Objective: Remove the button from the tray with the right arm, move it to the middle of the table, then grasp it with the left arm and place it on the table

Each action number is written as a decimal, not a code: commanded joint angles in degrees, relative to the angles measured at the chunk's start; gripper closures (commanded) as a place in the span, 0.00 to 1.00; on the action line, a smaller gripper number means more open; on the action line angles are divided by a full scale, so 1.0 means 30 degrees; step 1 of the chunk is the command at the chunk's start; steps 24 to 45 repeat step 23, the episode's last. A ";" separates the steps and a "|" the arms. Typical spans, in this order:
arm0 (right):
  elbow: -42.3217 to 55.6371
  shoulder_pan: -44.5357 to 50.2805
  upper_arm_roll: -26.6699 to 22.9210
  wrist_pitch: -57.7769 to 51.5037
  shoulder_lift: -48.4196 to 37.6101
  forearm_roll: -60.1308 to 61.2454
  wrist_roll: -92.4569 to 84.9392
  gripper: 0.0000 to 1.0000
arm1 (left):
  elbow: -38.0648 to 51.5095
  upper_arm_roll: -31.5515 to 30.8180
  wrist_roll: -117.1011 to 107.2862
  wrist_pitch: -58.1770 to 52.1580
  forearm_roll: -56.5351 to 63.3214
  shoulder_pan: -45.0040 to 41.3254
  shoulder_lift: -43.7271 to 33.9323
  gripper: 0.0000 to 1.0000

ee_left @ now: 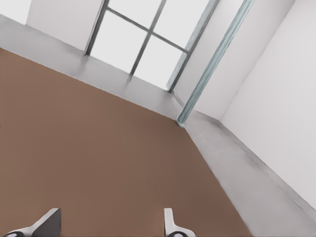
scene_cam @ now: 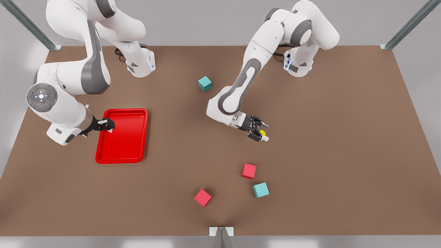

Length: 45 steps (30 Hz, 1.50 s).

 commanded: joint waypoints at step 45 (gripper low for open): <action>0.0068 -0.0288 -0.0053 0.0167 0.0370 0.0267 0.0053 0.00 | -0.6078 -0.4701 5.7557 0.3313 -1.4879 1.4586 -1.5557 0.00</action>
